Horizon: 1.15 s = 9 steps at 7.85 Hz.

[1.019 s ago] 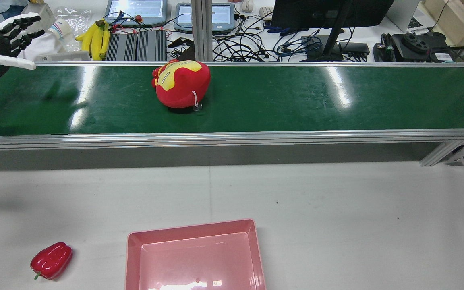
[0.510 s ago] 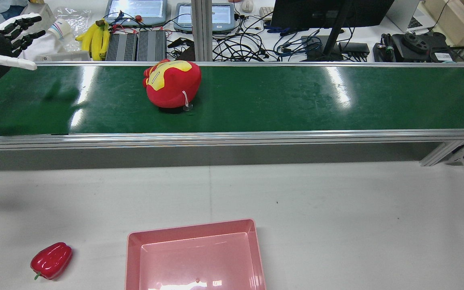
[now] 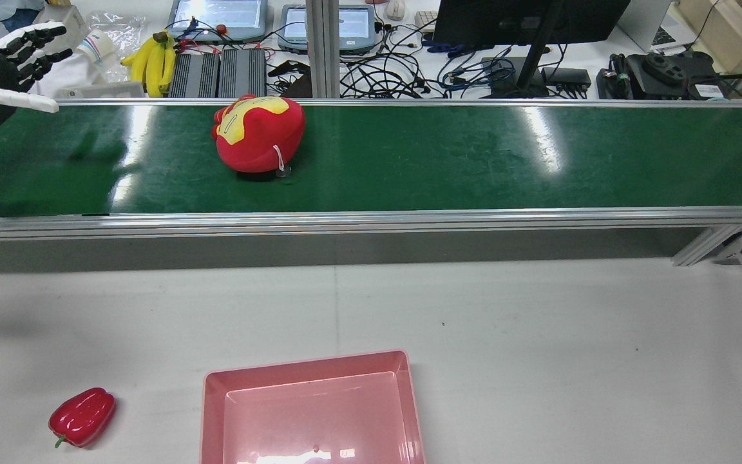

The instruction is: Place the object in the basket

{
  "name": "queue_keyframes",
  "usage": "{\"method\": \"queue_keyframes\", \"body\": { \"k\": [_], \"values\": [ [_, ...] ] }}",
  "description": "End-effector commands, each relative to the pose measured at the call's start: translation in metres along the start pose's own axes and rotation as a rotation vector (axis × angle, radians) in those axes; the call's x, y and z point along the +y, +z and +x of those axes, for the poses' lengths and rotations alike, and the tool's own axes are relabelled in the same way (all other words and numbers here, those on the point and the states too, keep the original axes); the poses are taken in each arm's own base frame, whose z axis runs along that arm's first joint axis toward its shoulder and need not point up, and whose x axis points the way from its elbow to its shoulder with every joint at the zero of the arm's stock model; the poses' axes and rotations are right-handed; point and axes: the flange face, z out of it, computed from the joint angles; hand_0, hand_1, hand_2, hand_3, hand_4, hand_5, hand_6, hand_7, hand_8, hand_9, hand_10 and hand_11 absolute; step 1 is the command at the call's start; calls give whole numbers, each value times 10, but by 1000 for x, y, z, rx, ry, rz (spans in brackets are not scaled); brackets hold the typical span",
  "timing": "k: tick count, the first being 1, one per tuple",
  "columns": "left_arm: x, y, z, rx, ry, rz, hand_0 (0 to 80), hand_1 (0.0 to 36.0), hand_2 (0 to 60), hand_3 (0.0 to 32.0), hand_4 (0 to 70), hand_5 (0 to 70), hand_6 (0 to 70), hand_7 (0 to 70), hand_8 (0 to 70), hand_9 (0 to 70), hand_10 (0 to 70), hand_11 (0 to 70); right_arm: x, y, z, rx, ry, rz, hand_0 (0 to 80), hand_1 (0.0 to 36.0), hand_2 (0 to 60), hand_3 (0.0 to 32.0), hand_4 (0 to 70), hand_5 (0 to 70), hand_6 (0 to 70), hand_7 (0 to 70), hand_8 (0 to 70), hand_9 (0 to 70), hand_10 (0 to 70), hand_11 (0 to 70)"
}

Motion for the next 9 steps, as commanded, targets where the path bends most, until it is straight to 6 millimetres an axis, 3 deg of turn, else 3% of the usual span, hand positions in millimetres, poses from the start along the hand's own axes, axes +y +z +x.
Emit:
{"method": "queue_keyframes", "body": {
  "k": [1,7,9],
  "values": [
    [1,0,0,1,-5,-4,605,182,0,0,79,194,27,23,85,138,0,0,0,0,0,0,0,1,0,0,0,0,0,0,0,0,0,0,0,0],
    [5,0,-4,-7,1,-16,613,188,0,0,80,188,26,23,79,130,0,0,0,0,1,2,0,0,0,0,0,0,0,0,0,0,0,0,0,0],
    [26,-1,1,-5,85,-38,621,189,0,0,94,194,27,23,80,130,0,0,0,0,1,2,0,0,0,0,0,0,0,0,0,0,0,0,0,0]
  ]
}}
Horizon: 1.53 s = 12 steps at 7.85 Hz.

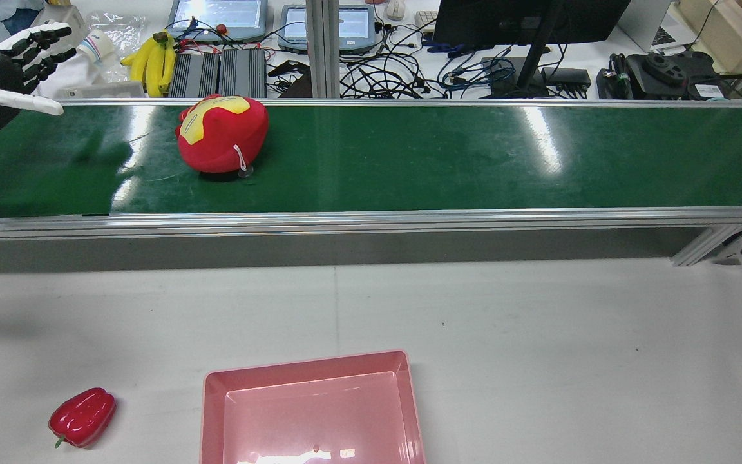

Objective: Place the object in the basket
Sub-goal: 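Reach the left hand to the red plush and close fingers around it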

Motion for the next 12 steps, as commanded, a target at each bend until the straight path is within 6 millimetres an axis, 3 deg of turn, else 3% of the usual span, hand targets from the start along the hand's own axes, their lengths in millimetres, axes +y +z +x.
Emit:
{"method": "queue_keyframes", "body": {
  "k": [1,3,5,8,10,12],
  "values": [
    [28,-2,8,-1,135,-15,614,191,0,0,93,199,28,22,79,129,0,0,0,0,-1,-1,0,0,0,0,0,0,0,0,0,0,0,0,0,0],
    [38,-1,-7,-30,187,-13,624,193,0,0,103,198,29,22,82,133,0,0,1,0,-1,-1,0,-1,0,0,0,0,0,0,0,0,0,0,0,0],
    [51,9,-7,-36,289,-9,609,191,0,0,93,186,29,22,83,134,0,0,0,0,-1,-1,0,0,0,0,0,0,0,0,0,0,0,0,0,0],
    [61,14,-12,-52,365,-7,623,136,0,0,61,154,25,17,79,131,0,0,0,0,-1,-1,0,0,0,0,0,0,0,0,0,0,0,0,0,0],
    [66,18,-11,-52,405,-6,630,152,0,0,62,160,28,19,87,141,0,0,0,0,-1,-1,0,0,0,0,0,0,0,0,0,0,0,0,0,0],
    [71,19,-26,-78,442,-9,612,150,0,0,59,163,28,19,89,145,0,0,0,0,-1,-1,0,0,0,0,0,0,0,0,0,0,0,0,0,0]
  ]
}}
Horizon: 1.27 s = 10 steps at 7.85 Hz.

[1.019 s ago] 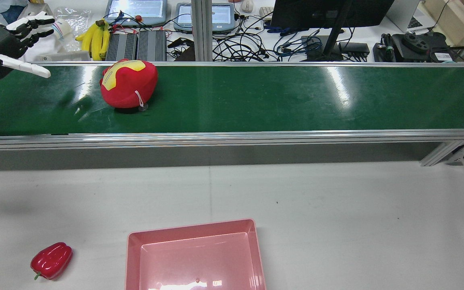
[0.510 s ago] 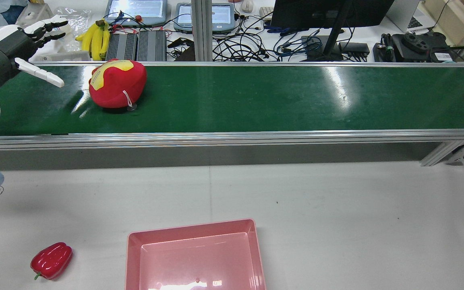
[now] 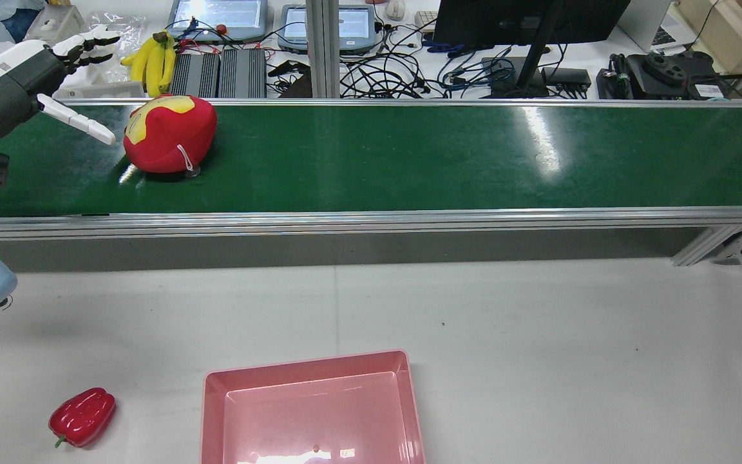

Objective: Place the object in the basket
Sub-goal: 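Reach the left hand to the red plush and close fingers around it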

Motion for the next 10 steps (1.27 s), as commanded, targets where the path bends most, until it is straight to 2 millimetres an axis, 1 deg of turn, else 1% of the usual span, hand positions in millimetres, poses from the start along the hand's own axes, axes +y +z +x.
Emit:
{"method": "queue_keyframes", "body": {
  "k": [1,3,5,7,8,9,10],
  "values": [
    [13,2,-17,-31,39,-12,609,151,0,0,60,161,28,18,90,146,0,0,0,0,0,0,0,0,0,0,0,0,0,0,0,0,0,0,0,0],
    [12,2,-19,-34,65,-11,603,149,0,0,60,166,29,20,91,147,0,0,0,0,0,0,0,0,0,0,0,0,0,0,0,0,0,0,0,0],
    [15,2,-25,-44,73,-16,606,155,0,0,65,169,30,21,90,145,0,0,0,0,1,1,0,0,0,0,0,0,0,0,0,0,0,0,0,0],
    [17,2,-37,-65,80,-17,599,158,0,0,62,171,29,20,91,148,0,0,0,0,0,0,0,0,0,0,0,0,0,0,0,0,0,0,0,0],
    [10,2,-43,-75,83,-4,599,160,0,0,63,171,29,21,91,148,0,0,0,0,1,1,0,0,0,0,0,0,0,0,0,0,0,0,0,0],
    [10,3,-44,-78,83,-4,595,161,0,0,66,173,28,21,92,149,0,0,0,0,1,1,0,0,0,0,0,0,0,0,0,0,0,0,0,0],
    [10,3,-43,-77,84,-3,587,184,0,0,76,210,35,36,112,176,0,0,0,0,0,0,0,0,0,0,0,0,0,0,0,0,0,0,0,0]
  ]
}}
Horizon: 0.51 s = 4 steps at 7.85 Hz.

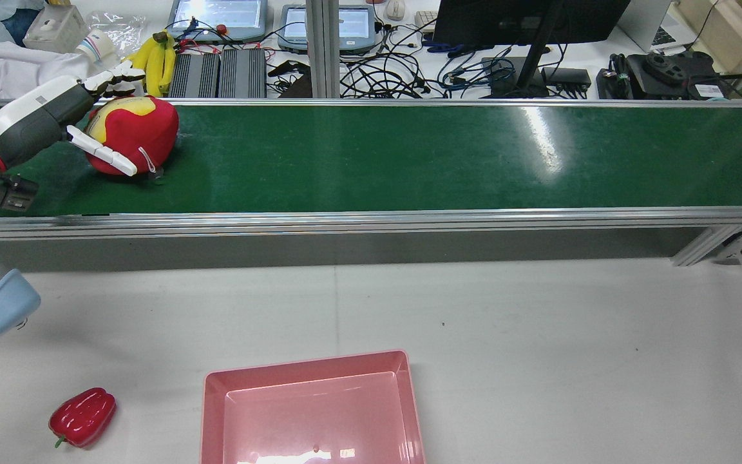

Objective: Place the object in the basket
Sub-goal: 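Reach the left hand to the red plush and close fingers around it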

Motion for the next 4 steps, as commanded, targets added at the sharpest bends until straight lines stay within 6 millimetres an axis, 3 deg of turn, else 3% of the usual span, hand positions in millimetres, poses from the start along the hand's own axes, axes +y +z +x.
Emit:
{"method": "queue_keyframes", "body": {
  "k": [1,2,3,4],
  "values": [
    [-2,1,-3,-6,3,5,590,218,8,0,119,320,46,64,152,231,0,4,0,0,-1,-1,0,0,0,0,0,0,0,0,0,0,0,0,0,0],
    [-2,0,-3,-10,24,9,586,226,140,0,257,651,94,174,257,385,81,135,0,0,-1,-1,0,0,0,0,0,0,0,0,0,0,0,0,0,0],
    [-4,-1,-3,-18,40,18,546,221,318,0,368,700,131,264,331,483,179,273,0,0,-1,-1,0,0,0,0,0,0,0,0,0,0,0,0,0,0],
    [-3,-2,3,-12,31,16,518,223,456,0,380,700,155,334,372,538,246,367,0,0,-1,-1,0,0,0,0,0,0,0,0,0,0,0,0,0,0]
  ]
}}
